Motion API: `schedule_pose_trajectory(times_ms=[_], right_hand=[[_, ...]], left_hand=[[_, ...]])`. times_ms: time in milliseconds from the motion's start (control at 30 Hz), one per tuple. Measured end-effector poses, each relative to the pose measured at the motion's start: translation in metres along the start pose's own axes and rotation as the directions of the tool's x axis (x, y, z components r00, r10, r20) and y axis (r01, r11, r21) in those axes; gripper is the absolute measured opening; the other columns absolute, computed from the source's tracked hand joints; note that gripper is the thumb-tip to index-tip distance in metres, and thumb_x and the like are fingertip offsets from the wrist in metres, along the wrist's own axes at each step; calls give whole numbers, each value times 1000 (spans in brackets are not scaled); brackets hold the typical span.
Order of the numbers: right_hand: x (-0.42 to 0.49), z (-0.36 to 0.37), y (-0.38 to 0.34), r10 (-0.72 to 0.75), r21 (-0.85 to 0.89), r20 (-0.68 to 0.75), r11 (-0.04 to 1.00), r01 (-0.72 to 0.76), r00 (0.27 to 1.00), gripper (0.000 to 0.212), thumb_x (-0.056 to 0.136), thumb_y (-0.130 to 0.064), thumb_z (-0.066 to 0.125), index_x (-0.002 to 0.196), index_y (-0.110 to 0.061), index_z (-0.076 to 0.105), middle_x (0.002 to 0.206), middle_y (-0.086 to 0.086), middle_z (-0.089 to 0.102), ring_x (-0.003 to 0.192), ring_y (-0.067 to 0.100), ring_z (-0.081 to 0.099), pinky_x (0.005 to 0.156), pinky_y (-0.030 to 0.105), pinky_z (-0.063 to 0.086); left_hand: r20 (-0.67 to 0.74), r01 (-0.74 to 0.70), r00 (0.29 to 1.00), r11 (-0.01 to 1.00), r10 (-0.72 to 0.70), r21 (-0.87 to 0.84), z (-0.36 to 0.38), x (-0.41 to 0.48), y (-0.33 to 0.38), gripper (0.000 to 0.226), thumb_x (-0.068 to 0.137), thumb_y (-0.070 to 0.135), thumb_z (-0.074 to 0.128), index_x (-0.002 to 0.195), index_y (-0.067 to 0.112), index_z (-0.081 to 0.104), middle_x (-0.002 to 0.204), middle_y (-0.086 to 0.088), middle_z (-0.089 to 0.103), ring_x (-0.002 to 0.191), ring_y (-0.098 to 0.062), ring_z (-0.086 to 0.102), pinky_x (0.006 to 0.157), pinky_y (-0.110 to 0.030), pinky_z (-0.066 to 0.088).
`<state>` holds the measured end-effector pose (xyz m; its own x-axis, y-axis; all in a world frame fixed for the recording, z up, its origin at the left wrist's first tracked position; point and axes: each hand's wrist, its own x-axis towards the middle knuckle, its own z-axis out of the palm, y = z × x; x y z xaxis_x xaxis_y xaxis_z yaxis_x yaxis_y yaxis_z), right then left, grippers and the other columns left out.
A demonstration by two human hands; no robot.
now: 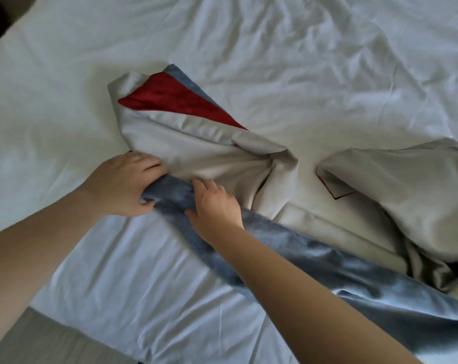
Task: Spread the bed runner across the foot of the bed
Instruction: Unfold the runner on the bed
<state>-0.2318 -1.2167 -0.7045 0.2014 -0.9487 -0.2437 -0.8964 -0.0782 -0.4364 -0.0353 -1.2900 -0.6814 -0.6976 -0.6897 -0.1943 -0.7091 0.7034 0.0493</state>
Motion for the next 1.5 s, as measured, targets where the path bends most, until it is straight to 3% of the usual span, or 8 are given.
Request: schedule_pose_trajectory(times_ms=[233, 433, 667, 900, 1033, 1167, 1333, 1500], right_hand=[[2, 17, -13, 95, -75, -39, 992, -98, 995, 31, 89, -15, 55, 119, -16, 51, 114, 5, 57, 101, 29, 56, 72, 32, 32], [-5, 14, -43, 134, -76, -8, 988, -134, 991, 20, 84, -8, 55, 102, -12, 60, 99, 8, 62, 86, 35, 60, 62, 31, 28], [-59, 33, -72, 89, -253, 5, 964, -85, 996, 38, 29, -15, 86, 56, -23, 60, 47, -5, 49, 35, 16, 46, 48, 21, 14], [-88, 55, -87, 71, -141, -37, 987, -75, 997, 40, 43, -30, 84, 76, -26, 63, 66, -9, 55, 54, 16, 55, 47, 25, 39], [-61, 45, -98, 80, -136, -107, 986, -94, 991, 73, 54, -44, 81, 119, -19, 59, 110, -1, 62, 91, 20, 63, 69, 32, 54], [-31, 55, -115, 57, -166, -89, 984, -71, 994, 83, 59, -44, 79, 132, -13, 53, 129, 8, 56, 119, 26, 54, 90, 37, 49], [-5, 76, -117, 43, -216, -107, 974, -65, 993, 31, 48, -11, 75, 76, -18, 68, 80, 0, 65, 71, 22, 63, 59, 26, 46], [-3, 46, -105, 2, -203, -52, 979, -13, 999, 33, 31, -14, 76, 57, -26, 59, 51, -8, 54, 43, 16, 52, 43, 20, 31]], left_hand=[[-6, -130, 991, 985, 131, 117, 16, -3, -32, 57, 52, -1, 73, 108, 10, 69, 111, -9, 68, 101, -28, 65, 89, -37, 50], [44, -154, 988, 984, 150, 86, 26, -11, -49, 33, 52, -9, 72, 80, 7, 65, 73, -10, 66, 66, -30, 65, 52, -38, 52], [-44, -383, 922, 923, 384, 35, 22, -46, -30, 16, 44, 5, 58, 56, 14, 53, 48, -4, 51, 39, -25, 52, 38, -24, 38], [-51, -375, 926, 927, 374, -2, 46, -98, -34, 20, 64, 6, 54, 78, 15, 65, 71, -2, 63, 65, -23, 62, 62, -34, 53], [-119, -345, 932, 939, 341, -12, 42, -95, -56, 38, 71, 23, 57, 106, 11, 68, 113, -12, 65, 107, -29, 60, 99, -40, 43], [-86, -306, 947, 951, 309, 40, 46, -86, -74, 49, 72, 29, 66, 115, 6, 65, 129, -18, 58, 120, -33, 55, 105, -44, 38], [-263, -389, 879, 917, 397, 87, 50, -74, -82, 46, 101, 6, 29, 95, 7, 74, 110, -15, 70, 99, -29, 68, 88, -41, 54], [-324, -450, 823, 883, 467, 133, 28, -68, -90, 52, 102, 5, 30, 81, 8, 77, 88, -10, 74, 82, -22, 72, 78, -35, 56]])
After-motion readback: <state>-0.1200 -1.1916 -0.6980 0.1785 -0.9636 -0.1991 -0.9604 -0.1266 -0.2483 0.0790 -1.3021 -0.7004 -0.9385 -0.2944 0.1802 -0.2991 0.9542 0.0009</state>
